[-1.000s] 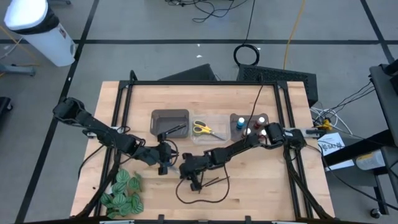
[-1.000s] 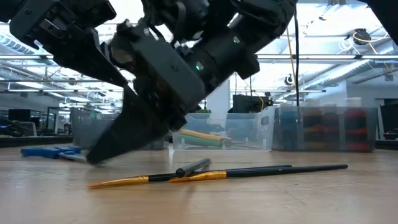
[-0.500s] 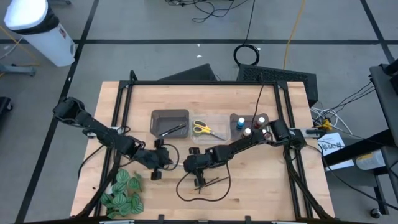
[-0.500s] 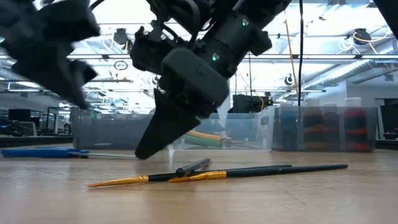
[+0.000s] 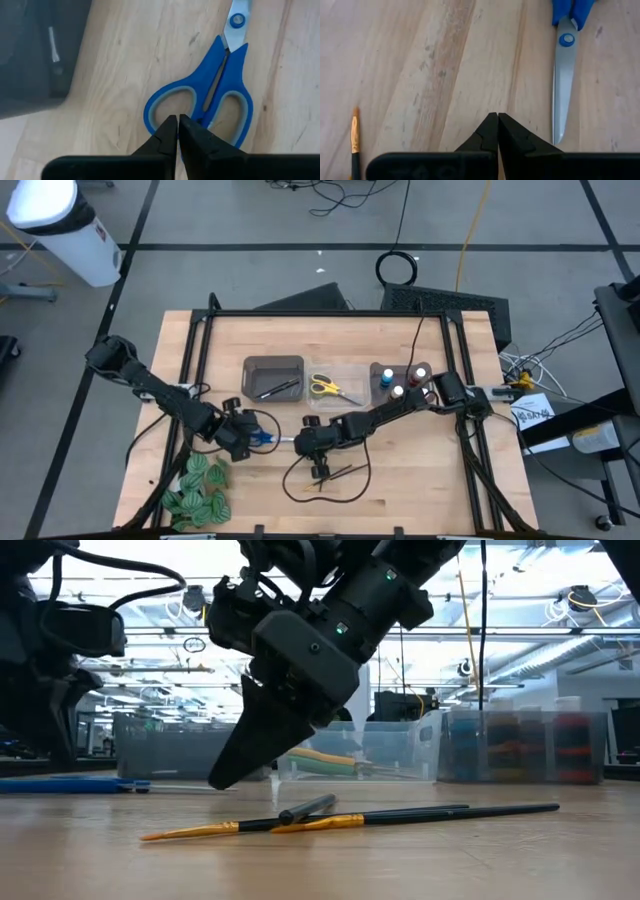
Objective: Pick & Place Paint Supplies
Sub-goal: Put the blue scissors into the transparent bin
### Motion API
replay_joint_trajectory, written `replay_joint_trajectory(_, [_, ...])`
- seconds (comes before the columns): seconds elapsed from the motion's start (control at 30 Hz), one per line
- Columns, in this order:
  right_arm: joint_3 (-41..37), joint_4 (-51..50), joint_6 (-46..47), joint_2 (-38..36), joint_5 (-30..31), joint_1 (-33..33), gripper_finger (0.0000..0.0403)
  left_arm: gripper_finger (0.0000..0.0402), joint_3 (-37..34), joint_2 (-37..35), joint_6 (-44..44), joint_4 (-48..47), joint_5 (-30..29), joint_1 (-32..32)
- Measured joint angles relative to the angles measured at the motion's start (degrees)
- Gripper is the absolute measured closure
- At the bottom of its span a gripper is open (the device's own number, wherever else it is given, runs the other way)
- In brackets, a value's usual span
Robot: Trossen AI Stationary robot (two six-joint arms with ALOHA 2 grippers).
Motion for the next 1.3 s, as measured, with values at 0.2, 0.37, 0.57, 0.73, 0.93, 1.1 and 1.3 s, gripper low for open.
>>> replay_joint_trajectory(0.2, [0.1,-3.0,-0.7,-2.4,1.7,0.0,0.0403,0.0391,-1.7,1.4,0.5,5.9,0.4,0.4])
replay_joint_trajectory(0.37, [0.1,-4.3,-1.0,-4.5,5.9,0.2,0.0403,0.0386,-2.0,5.0,0.9,13.0,-0.2,0.8])
replay_joint_trajectory(0.57, [0.0,-5.7,1.2,-4.2,6.0,0.3,0.0403,0.0368,-2.0,11.5,2.1,26.1,-0.2,2.4])
replay_joint_trajectory(0.73, [-1.1,-9.4,3.4,-4.3,6.2,0.7,0.0403,0.0367,-2.0,14.0,4.6,32.8,0.6,3.5])
replay_joint_trajectory(0.93, [-3.8,-13.4,2.7,-6.7,10.3,1.0,0.0403,0.0367,-1.7,12.6,9.4,32.5,0.9,3.3])
replay_joint_trajectory(1.1, [-7.4,-10.3,3.4,-7.2,10.0,-0.2,0.0403,0.0366,-1.7,12.6,9.5,32.5,1.0,3.4])
replay_joint_trajectory(1.3, [-8.4,-9.0,3.6,-7.2,8.7,-0.3,0.0403,0.0366,-1.7,12.6,9.4,32.3,1.0,3.4])
